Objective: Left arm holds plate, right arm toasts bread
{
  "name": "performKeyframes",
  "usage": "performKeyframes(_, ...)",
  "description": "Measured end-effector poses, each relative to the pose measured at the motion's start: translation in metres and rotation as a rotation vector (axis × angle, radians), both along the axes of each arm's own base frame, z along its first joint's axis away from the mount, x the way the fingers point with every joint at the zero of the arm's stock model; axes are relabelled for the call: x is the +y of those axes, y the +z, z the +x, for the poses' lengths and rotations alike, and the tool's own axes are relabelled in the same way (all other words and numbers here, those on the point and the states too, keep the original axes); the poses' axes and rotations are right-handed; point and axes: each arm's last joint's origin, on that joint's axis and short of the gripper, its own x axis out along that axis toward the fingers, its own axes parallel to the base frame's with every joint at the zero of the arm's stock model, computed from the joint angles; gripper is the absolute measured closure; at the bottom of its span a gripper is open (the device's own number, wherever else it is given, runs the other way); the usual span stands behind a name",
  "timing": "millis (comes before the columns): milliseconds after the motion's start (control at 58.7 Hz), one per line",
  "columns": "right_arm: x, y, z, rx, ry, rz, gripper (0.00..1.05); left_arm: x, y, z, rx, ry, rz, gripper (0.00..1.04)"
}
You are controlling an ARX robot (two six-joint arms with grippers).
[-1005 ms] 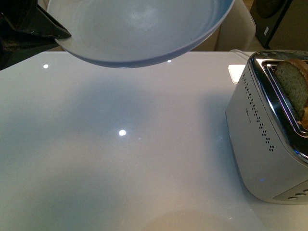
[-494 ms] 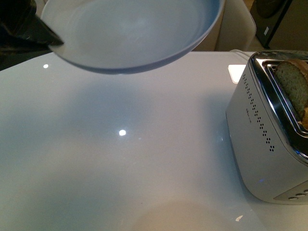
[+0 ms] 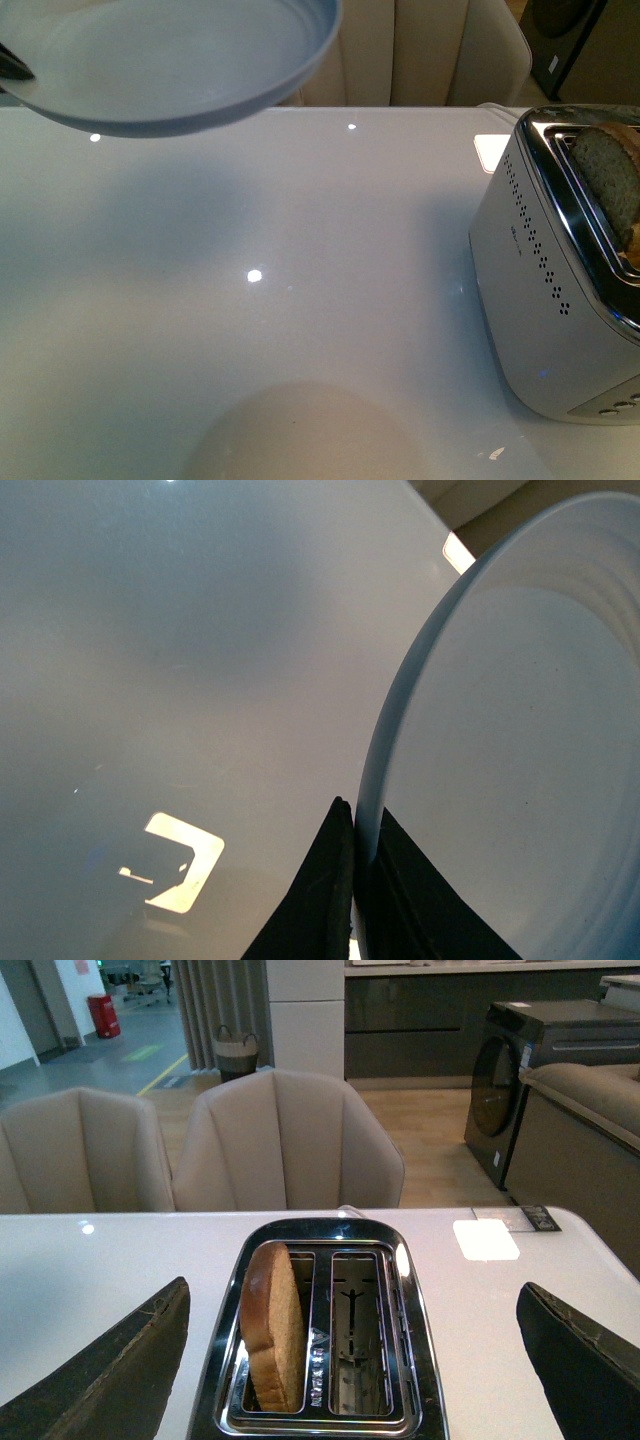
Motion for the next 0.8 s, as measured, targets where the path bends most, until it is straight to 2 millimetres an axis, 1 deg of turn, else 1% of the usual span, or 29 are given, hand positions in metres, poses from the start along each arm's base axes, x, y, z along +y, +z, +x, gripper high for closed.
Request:
performKeyframes(102, 0.0, 0.0, 0.0, 0.0, 0.0, 0.0, 0.09, 0.03, -0.011, 0.008, -0.024, 0.009, 0.025, 1.01)
performKeyframes(170, 0.0, 0.0, 0.0, 0.0, 0.0, 0.0, 0.09, 0.05, -0.025, 0.01, -0.017, 0.022, 0.051, 1.01)
performKeyframes(239, 0.0, 0.0, 0.0, 0.0, 0.0, 0.0, 0.09, 0.077, -0.051, 0.01, 0.017, 0.04, 0.098, 1.01)
performKeyframes(256, 0.0, 0.0, 0.0, 0.0, 0.0, 0.0, 0.09, 0.081, -0.055, 0.01, 0.022, 0.041, 0.103, 1.01)
performKeyframes(290, 0.0, 0.0, 0.0, 0.0, 0.0, 0.0, 0.09, 0.093, -0.07, 0.008, 0.04, 0.041, 0.125, 1.01)
performKeyframes(307, 0.0, 0.0, 0.0, 0.0, 0.0, 0.0, 0.09, 0.096, -0.074, 0.008, 0.046, 0.045, 0.126, 1.01)
performKeyframes(341, 0.0, 0.0, 0.0, 0.0, 0.0, 0.0, 0.09, 0.108, -0.09, 0.006, 0.066, 0.048, 0.142, 1.01)
performKeyframes(443, 0.0, 0.0, 0.0, 0.0, 0.0, 0.0, 0.09, 0.131, -0.124, -0.002, 0.112, 0.05, 0.178, 1.01)
performKeyframes(511, 0.0, 0.0, 0.0, 0.0, 0.0, 0.0, 0.09, 0.142, -0.145, -0.009, 0.145, 0.053, 0.188, 1.01)
performKeyframes(596, 0.0, 0.0, 0.0, 0.0, 0.0, 0.0, 0.09, 0.15, -0.165, -0.017, 0.17, 0.038, 0.189, 1.01)
performKeyframes(698, 0.0, 0.0, 0.0, 0.0, 0.0, 0.0, 0.09, 0.155, -0.184, -0.027, 0.194, 0.032, 0.196, 1.01)
performKeyframes(801, 0.0, 0.0, 0.0, 0.0, 0.0, 0.0, 0.09, 0.156, -0.201, -0.034, 0.213, 0.025, 0.191, 1.01)
